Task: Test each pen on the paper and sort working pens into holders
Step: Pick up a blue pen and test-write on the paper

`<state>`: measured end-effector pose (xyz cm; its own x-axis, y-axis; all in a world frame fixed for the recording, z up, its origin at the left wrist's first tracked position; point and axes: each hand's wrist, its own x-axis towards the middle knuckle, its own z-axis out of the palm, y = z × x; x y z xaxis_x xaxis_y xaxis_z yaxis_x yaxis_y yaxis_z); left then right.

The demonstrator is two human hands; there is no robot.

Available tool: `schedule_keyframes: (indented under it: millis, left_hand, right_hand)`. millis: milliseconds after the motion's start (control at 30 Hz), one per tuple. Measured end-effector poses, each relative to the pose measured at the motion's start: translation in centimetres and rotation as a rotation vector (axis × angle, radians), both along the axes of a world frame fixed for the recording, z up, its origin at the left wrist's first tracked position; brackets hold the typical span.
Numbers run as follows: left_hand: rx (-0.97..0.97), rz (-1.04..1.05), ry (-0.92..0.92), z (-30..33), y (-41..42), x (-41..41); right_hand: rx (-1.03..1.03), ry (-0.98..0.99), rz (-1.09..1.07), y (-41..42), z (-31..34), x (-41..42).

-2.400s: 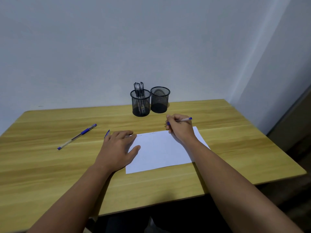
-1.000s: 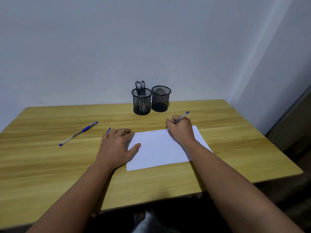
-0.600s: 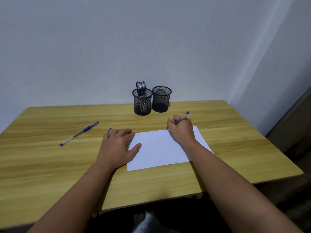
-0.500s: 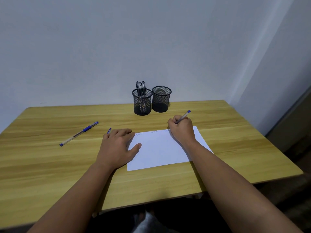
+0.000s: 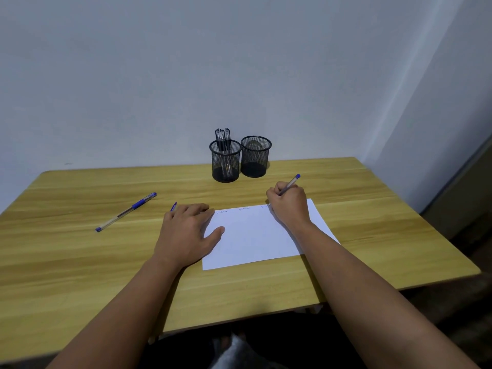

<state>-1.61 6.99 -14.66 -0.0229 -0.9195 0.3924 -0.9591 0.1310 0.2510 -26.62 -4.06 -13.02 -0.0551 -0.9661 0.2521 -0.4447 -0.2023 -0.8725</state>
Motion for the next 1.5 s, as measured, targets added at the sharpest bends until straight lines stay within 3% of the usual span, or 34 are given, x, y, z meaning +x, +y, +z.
schedule_keyframes:
  millis: [533, 767, 933, 1067, 1200, 1367, 1500]
  left_hand:
    - [-0.010, -0.004, 0.009, -0.1, 0.0, 0.0]
    - [0.001, 0.000, 0.012, 0.3, 0.3, -0.1]
    - [0.009, 0.002, 0.000, 0.3, 0.2, -0.2]
    - [-0.114, 0.005, 0.021, 0.8, 0.5, -0.3]
    - [-0.241, 0.150, 0.066, 1.9, 0.4, 1.1]
    - [0.060, 0.412, 0.144, 3.1, -0.1, 4.5]
    - [0.055, 0.378, 0.114, 2.6, 0.3, 5.2]
  right_hand:
    - [-0.003, 0.025, -0.050, 0.6, 0.5, 0.1]
    - [0.100, -0.329, -0.102, -0.6, 0.9, -0.5]
    - [0.081, -0.402, -0.049, -0.1, 1.6, -0.1]
    - [-0.022, -0.492, -0.034, 1.0, 2.8, 1.5]
    - [0.064, -0.589, 0.091, 1.9, 4.0, 3.1]
    - [0.157, -0.554, 0.126, 3.3, 5.5, 4.1]
    - [0.211, -0.518, 0.140, 3.6, 5.7, 4.7]
